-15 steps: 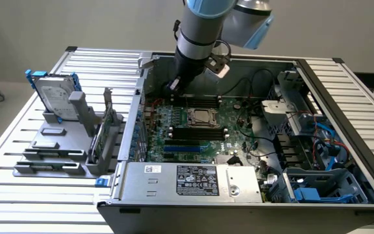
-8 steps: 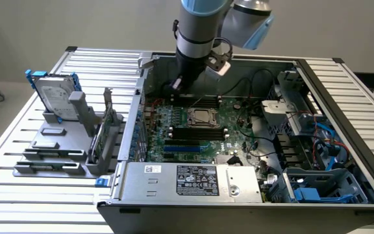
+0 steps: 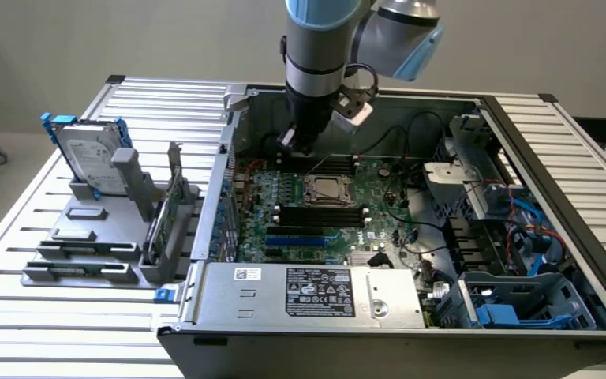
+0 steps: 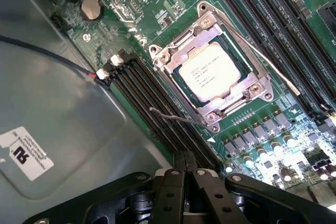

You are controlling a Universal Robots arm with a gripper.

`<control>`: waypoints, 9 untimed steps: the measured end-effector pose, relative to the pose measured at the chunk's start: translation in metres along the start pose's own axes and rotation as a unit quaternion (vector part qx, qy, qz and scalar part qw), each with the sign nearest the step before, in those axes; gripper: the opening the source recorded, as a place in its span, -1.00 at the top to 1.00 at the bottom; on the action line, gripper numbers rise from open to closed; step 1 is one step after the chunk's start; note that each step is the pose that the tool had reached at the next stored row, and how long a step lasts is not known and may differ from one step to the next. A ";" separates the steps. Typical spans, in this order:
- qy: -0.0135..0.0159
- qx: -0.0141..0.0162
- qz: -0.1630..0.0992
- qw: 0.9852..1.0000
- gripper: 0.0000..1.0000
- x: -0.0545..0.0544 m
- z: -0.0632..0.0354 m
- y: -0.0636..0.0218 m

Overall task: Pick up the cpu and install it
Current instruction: 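Install the first cpu locking lever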

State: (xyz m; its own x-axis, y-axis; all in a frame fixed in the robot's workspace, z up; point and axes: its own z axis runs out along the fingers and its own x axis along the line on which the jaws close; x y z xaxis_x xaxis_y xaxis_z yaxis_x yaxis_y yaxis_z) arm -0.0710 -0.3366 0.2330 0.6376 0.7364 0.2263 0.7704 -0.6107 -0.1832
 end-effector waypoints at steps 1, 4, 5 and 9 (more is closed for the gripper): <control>0.001 -0.003 0.005 1.000 0.79 0.000 0.0008 0.0001; 0.000 -0.016 0.016 1.000 0.79 0.000 0.0019 0.0004; -0.001 -0.020 0.019 1.000 0.79 -0.001 0.0023 0.0005; -0.006 -0.035 0.029 0.999 0.79 -0.001 0.0049 0.0009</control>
State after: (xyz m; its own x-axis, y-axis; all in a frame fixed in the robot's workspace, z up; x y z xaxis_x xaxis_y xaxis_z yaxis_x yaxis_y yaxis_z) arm -0.0711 -0.3367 0.2279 0.6812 0.7025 0.2059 0.7305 -0.6708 -0.1280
